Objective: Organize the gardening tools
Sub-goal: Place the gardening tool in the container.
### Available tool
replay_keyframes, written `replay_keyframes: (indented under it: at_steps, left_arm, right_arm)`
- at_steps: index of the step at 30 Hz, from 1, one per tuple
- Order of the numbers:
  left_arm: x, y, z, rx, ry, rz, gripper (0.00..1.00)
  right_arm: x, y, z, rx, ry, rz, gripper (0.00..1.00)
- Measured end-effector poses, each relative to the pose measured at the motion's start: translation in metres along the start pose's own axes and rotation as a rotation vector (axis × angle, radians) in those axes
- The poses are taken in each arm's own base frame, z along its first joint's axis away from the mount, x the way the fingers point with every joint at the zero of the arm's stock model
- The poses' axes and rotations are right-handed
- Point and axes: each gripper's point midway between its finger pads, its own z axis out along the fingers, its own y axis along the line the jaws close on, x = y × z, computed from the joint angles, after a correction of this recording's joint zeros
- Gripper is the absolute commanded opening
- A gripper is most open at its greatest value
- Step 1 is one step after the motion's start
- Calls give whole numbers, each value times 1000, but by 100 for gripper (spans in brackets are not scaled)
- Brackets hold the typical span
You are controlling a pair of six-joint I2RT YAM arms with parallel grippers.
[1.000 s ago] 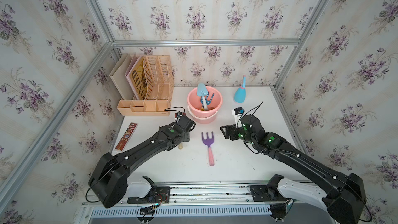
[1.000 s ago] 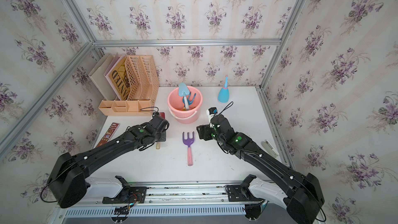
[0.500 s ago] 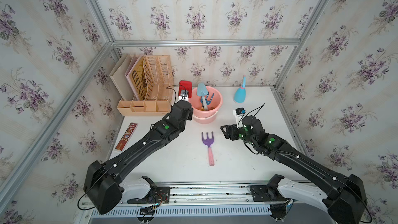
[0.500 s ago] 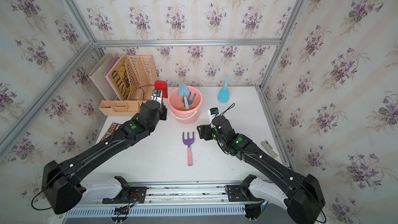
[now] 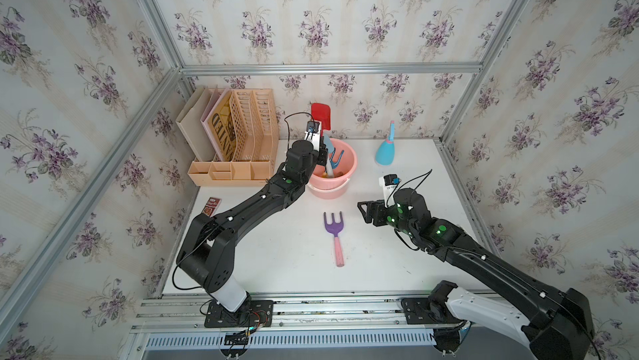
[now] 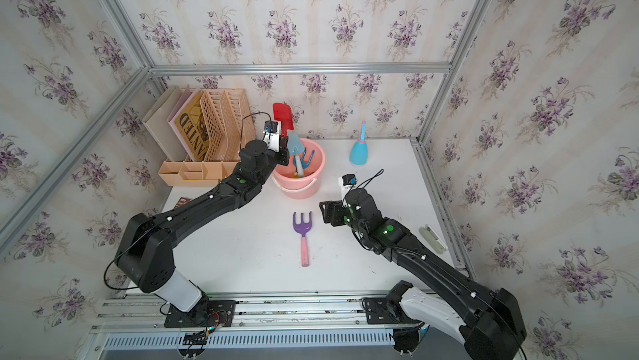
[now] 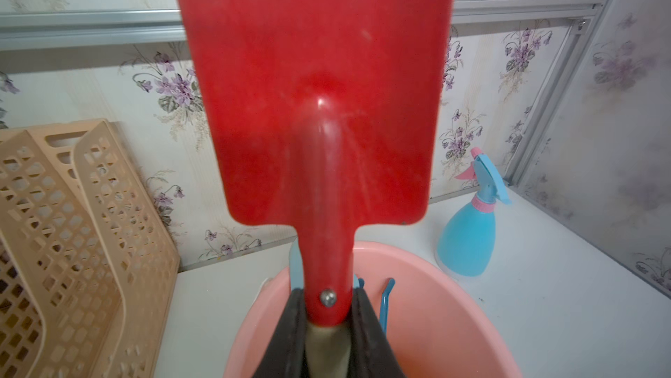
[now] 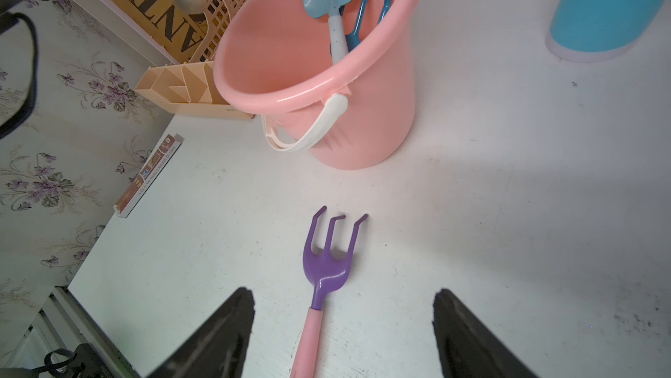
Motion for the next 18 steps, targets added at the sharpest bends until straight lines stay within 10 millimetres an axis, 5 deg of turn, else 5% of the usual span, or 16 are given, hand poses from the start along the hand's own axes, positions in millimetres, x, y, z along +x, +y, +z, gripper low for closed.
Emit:
replay_keyframes:
  at_steps: [9, 18]
  left_arm:
    - [22, -28, 43, 132, -19, -68, 0]
    - [47, -48, 56, 214, 8, -109, 0]
  right_arm:
    - [-2, -2, -3, 0, -12, 16, 81]
    - [-1, -4, -4, 5, -15, 22, 81]
